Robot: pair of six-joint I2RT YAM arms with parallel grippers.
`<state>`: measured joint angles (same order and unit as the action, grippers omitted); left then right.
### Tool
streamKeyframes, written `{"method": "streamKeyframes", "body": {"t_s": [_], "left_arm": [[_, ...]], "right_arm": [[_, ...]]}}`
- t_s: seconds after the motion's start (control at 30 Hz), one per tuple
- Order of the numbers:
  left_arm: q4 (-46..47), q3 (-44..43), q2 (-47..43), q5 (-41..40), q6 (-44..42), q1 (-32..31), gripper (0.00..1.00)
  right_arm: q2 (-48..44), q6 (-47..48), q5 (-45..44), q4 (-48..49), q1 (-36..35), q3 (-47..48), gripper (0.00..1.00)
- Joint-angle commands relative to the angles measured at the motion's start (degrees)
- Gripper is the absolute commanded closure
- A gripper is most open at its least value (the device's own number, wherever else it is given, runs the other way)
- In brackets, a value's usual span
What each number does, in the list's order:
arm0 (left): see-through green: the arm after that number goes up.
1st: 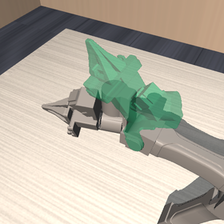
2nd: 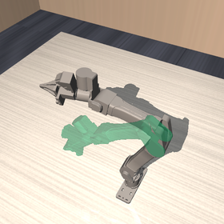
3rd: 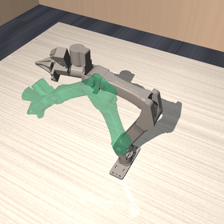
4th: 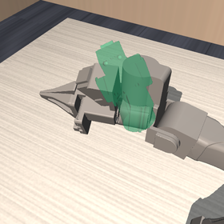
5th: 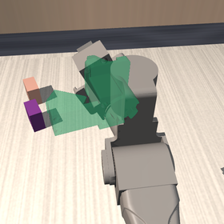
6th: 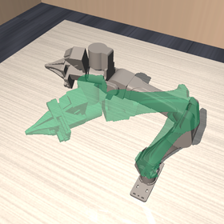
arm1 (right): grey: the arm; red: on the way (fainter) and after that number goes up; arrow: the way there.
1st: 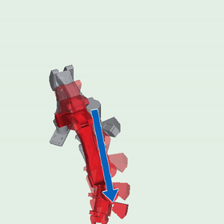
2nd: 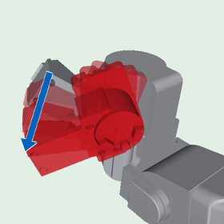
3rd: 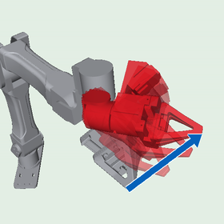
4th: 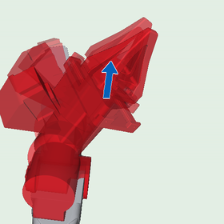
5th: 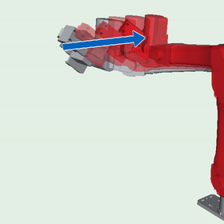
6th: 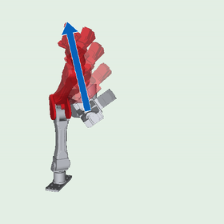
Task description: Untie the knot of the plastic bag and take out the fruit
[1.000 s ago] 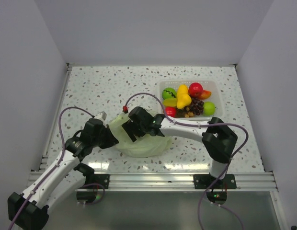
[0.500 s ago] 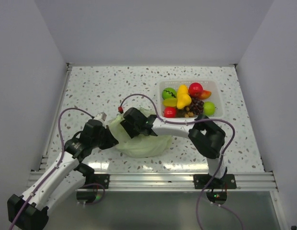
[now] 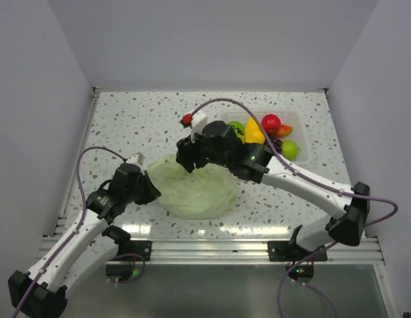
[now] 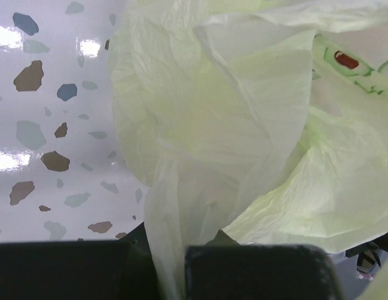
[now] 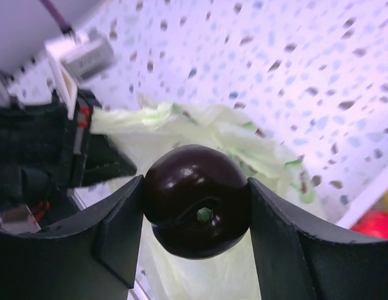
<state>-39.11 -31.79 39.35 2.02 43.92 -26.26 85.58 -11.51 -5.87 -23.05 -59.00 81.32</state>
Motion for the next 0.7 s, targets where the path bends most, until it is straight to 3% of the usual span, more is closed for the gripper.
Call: {"method": "streamKeyframes", "body": {"t_s": [0.0,0.17,0.37,0.57,0.67], "left_arm": [[-1.6,-4.2,-0.5,-1.8,-0.4,0.2,1.00],[-4.8,-9.5,-1.4,-7.4,-1.9,0.2,1.00],[-7.9,-15.5,-2.5,-13.4,-3.0,0.2,1.00],[-10.7,-20.7,-0.1,-20.6,-7.2,0.2,1.00],[-8.5,-20.3,0.4,-20.0,-6.6,0.2,1.00]], "right_arm": [[-4.3,0.8,-5.7,-6.2,3.9,4.4,0.80],[-10.4,-2.5,-13.8,-7.5,17.8,0.7,0.80],[-12.0,-5.8,-14.8,-7.0,37.8,-8.3,0.76],[-8.8,-9.6,-12.7,-5.2,48.8,-13.5,0.71],[-6.2,-10.8,-12.9,-3.1,51.2,-14.5,0.57]]}}
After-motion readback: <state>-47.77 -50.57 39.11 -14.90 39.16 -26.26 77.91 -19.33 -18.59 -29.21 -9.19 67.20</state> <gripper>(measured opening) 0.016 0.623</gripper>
